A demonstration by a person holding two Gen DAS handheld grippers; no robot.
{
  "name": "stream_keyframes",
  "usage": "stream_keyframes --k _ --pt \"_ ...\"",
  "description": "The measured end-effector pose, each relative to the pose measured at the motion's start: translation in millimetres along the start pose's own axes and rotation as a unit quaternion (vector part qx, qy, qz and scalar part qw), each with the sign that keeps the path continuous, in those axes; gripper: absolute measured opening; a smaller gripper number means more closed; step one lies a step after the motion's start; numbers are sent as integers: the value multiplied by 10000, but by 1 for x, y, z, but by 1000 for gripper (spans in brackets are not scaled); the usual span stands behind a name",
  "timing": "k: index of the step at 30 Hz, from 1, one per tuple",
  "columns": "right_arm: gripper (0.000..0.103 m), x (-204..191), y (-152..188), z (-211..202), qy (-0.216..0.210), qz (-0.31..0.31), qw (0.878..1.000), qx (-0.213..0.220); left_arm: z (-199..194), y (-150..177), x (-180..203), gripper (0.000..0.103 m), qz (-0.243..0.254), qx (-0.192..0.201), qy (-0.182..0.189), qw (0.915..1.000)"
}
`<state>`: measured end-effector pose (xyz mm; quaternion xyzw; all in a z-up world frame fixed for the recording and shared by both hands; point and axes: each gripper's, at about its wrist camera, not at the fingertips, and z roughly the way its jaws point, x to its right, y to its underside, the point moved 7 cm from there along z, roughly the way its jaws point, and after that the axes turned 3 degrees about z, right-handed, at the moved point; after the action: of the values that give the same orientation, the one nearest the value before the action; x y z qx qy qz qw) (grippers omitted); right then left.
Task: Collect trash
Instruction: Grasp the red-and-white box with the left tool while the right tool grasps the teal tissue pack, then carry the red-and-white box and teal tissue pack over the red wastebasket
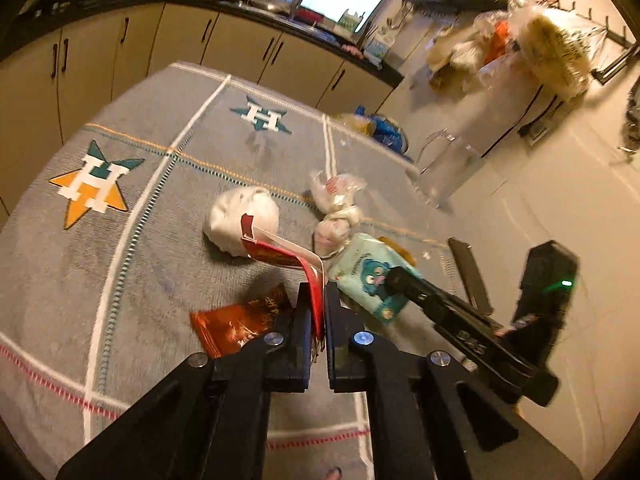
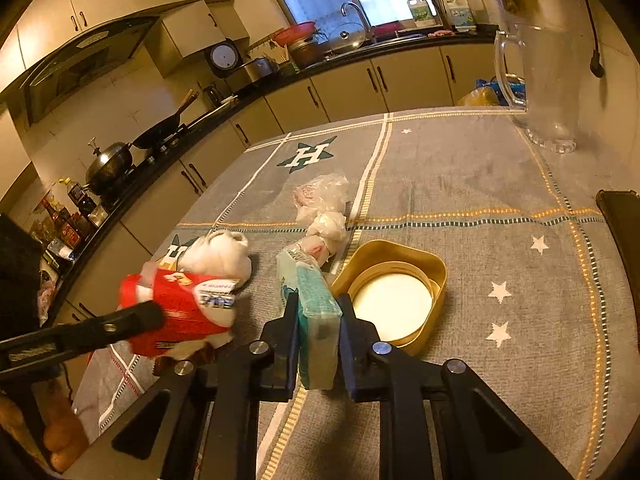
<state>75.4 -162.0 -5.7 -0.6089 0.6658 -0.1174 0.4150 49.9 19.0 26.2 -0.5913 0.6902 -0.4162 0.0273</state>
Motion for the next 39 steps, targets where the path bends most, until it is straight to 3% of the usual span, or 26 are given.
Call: stream_keyframes --k 5,14,19,29,39 --pt "17 -4 -1 -4 7 -50 10000 66 -34 9 0 5 10 240 34 9997" --pt "17 -1 1 -6 33 25 10000 66 -80 33 -21 5 49 504 -466 9976" --pt "17 -6 3 -6 106 -93 9999 95 -96 44 -29 5 283 657 -1000 9924" --pt "17 -10 8 -14 413 -210 9986 236 -139 53 -40 5 338 1066 -1234 9860" --pt "17 -30 32 -58 -45 329 9993 176 -177 68 -64 5 158 1329 -1432 9806"
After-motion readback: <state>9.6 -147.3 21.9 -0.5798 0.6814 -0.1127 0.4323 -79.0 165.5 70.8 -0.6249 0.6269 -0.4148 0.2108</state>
